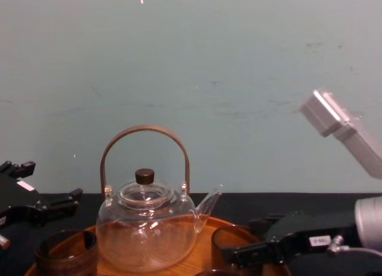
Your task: Pick up the glass from the table and place it on the tray.
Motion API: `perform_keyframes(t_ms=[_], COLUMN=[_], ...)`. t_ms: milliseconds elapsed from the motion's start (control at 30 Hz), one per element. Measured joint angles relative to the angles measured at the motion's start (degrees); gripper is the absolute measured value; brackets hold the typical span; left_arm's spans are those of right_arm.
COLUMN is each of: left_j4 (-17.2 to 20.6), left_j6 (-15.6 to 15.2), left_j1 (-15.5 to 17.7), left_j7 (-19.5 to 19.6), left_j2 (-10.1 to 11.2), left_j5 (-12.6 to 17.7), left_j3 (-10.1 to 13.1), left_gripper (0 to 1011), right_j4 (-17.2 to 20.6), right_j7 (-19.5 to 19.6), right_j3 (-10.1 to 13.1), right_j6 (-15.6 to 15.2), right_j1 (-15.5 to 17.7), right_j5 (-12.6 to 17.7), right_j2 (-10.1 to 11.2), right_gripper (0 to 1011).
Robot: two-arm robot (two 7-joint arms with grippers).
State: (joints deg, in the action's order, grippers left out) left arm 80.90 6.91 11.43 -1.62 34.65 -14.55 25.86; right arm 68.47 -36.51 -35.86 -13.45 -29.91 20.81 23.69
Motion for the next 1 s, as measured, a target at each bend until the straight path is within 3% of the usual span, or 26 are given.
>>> perform_keyframes(t_ms=[467, 633, 867, 1000], left_j4=[0.00, 0.00, 0.00, 0.00], left_j6=[0.00, 0.00, 0.00, 0.00], left_j1=[0.00, 0.00, 0.00, 0.00], left_j7=[0.00, 0.00, 0.00, 0.00], left_j2=[0.00, 0.00, 0.00, 0.00], left_j5=[0.00, 0.00, 0.00, 0.00], left_j3=[0.00, 0.00, 0.00, 0.00], left_gripper=[1001, 1001, 1001, 1001], right_j4=[8.09, 12.44, 17.61, 19.40], right_j7=[-1.39, -0.67, 2.18, 5.86], right_j3=[3.33, 5.50, 9.62, 12.13], right_j6=[1.13, 2.20, 4.71, 6.31], right_j1=[5.18, 8.49, 13.77, 16.53], right_j5=[4.72, 6.79, 9.47, 9.97], right_j2=[6.27, 9.83, 13.96, 14.27], right_gripper=[1002, 1002, 1002, 1002])
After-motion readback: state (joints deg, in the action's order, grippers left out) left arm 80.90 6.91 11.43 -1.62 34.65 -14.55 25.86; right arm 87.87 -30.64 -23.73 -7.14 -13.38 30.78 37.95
